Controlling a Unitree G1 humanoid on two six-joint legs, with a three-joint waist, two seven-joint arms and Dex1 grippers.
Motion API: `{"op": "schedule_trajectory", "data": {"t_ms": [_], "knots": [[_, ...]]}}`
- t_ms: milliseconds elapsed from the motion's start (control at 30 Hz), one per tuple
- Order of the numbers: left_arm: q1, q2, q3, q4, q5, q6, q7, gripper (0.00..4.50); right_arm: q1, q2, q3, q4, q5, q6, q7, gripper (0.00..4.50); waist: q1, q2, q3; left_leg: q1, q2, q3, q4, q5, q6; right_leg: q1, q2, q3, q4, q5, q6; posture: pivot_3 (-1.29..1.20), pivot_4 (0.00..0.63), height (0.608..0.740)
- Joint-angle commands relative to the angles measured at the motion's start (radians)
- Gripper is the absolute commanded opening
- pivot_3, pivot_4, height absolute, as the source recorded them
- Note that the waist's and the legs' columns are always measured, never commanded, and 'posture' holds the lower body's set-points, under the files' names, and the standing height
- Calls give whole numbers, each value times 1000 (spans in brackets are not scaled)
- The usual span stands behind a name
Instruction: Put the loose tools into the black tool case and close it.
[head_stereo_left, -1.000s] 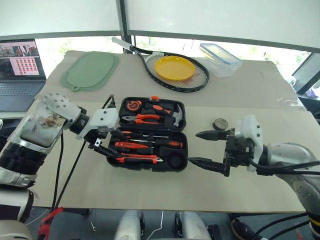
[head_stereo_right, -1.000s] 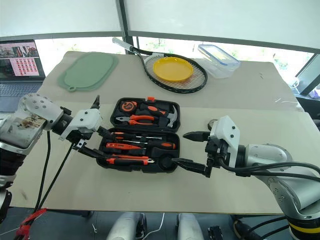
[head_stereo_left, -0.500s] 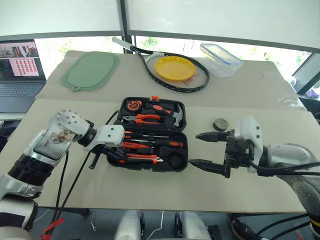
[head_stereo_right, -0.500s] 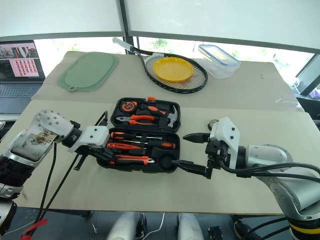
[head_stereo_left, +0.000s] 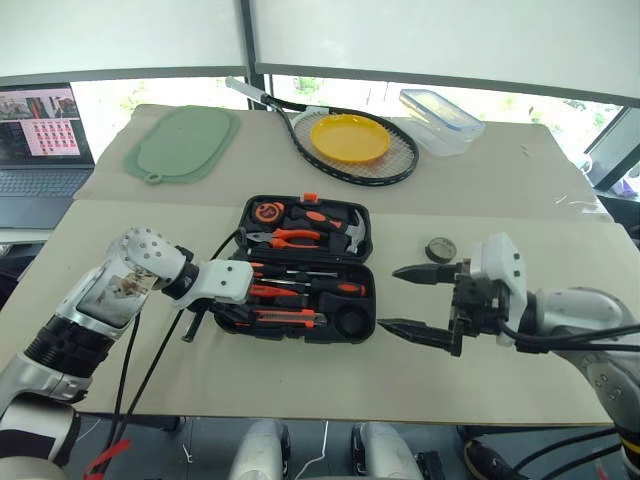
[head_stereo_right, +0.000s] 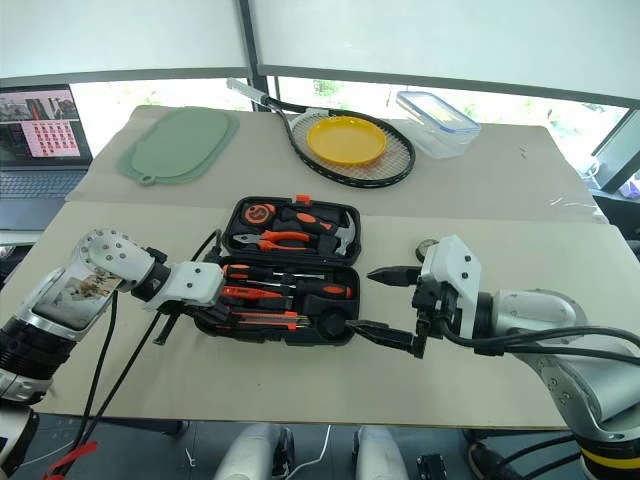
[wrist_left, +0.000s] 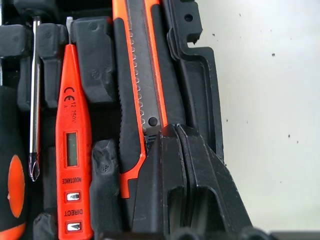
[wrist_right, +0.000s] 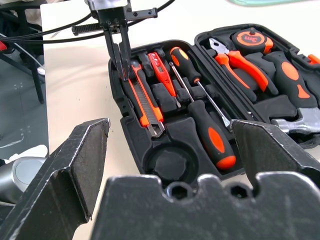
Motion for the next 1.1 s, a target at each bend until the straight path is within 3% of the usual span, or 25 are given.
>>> {"op": "schedule_trajectory", "data": {"t_ms": [33,167,200,233,267,367,500,567,733,867,1100], "knots": [[-4,-34,146,-43,-130,114,68,94,67,-23,-103,6,-16,-17,-1,4500,0,0,0,0,0,0,0,0,0,0,0,0,0,0,0,0,150,738],[17,-84,344,-126,-337,299,172,94,210,-46,-278,101,-40,3,10,4500,0,-1,0,-2,0,-1,0,0,0,-1,0,-1,-1,0,0,0,150,738],[14,-102,394,-151,-402,386,220,602,258,-65,-339,131,-48,4,43,4500,0,-1,0,-2,0,-1,0,0,0,-1,0,0,-1,0,0,0,150,738],[28,-99,426,-194,-464,450,231,796,314,-97,-404,165,-69,-12,106,4500,2,0,0,-2,0,-1,0,0,0,-1,-1,0,-1,0,1,0,150,738],[49,-90,446,-238,-503,495,240,1354,353,-130,-457,202,-88,-27,159,4500,1,0,0,-3,0,-2,1,0,1,-1,-1,0,0,0,2,0,150,738],[87,-75,466,-331,-565,561,276,2268,384,-201,-526,292,-114,-50,250,4500,-7,0,0,0,0,-1,1,-1,1,1,-1,1,-1,0,2,0,150,738],[117,-79,450,-414,-591,572,325,3824,292,-291,-457,442,-169,-119,325,4500,-17,0,0,5,0,-1,-1,0,-1,3,1,4,0,0,1,0,150,738],[119,-87,433,-434,-591,560,346,4462,138,-314,-334,537,-193,-145,336,4500,-21,0,0,6,0,-1,-1,1,-1,4,2,5,0,0,0,0,150,738],[116,-89,388,-448,-567,518,366,4462,-235,-244,0,701,-338,-213,361,4500,-32,0,1,7,0,0,-3,1,-2,2,2,7,0,0,-1,0,150,738],[91,-101,362,-445,-554,497,397,4462,-508,-71,233,900,-519,-234,295,4500,-31,0,1,5,0,1,-4,2,-3,0,2,7,-1,0,-1,0,150,738],[104,-106,358,-457,-554,484,441,4462,-678,101,362,1178,-685,-344,230,4500,-14,1,1,1,-1,2,-4,4,-6,-2,1,4,-1,0,-1,0,150,738]]}}
